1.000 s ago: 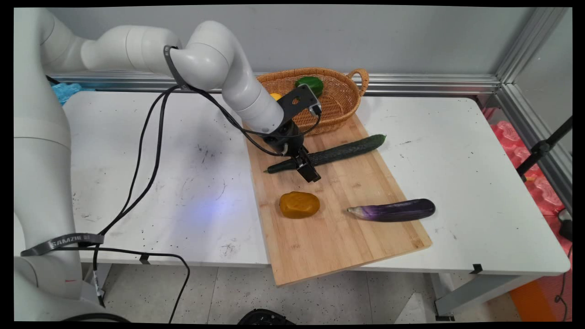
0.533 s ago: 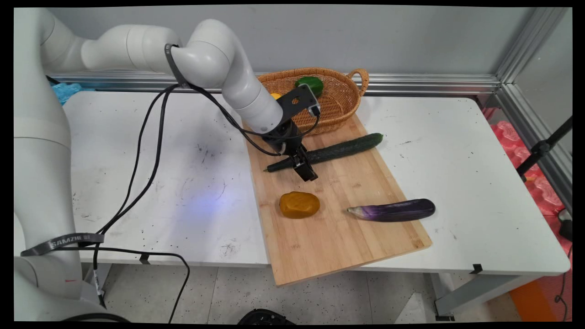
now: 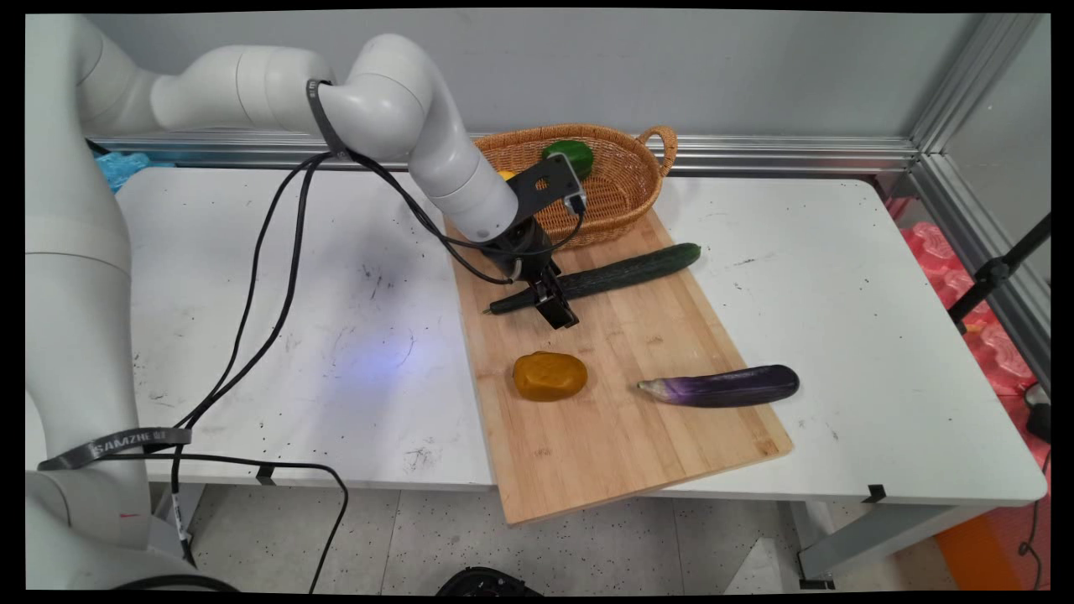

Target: Pick up the cucumber from the cutting board, then place the picked object in the vegetable basket

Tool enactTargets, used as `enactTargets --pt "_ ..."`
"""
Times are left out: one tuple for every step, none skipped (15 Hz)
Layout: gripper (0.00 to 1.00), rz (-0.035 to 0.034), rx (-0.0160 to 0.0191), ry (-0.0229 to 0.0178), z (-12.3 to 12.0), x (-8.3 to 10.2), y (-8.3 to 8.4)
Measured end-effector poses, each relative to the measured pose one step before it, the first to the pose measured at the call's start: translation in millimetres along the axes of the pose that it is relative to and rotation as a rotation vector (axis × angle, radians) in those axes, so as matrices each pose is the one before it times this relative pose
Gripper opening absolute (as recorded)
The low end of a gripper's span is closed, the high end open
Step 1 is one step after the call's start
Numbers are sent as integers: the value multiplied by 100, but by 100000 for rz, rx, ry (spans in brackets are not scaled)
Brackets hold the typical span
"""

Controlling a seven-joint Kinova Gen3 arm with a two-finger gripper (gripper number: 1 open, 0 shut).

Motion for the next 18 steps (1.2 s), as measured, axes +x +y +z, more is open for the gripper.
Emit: enactTargets --pt "100 166 61 1 20 21 -37" --pt "100 165 38 -2 31 23 -43" --pt "0 145 29 0 24 22 -39" --pt "0 149 20 4 11 23 -35" --pt "0 108 -2 5 11 20 -29" --pt "0 71 -18 21 4 24 -31" --pt "0 89 -141 25 4 40 -13" --pt "0 56 -104 38 -1 44 -8" --pt "0 22 -104 39 -14 40 5" --pt "0 -59 -134 71 -40 58 12" --pt "0 -9 -122 100 -86 145 23" --pt "0 -45 -63 130 -107 124 13" --pt "0 -35 -120 190 -168 190 26" --pt "0 -29 -169 225 -194 201 33" --pt "0 18 -313 267 -284 304 74" --pt "0 100 -369 241 -281 300 82" --pt "0 121 -533 319 -418 407 117" --pt "0 245 -766 316 -604 524 156"
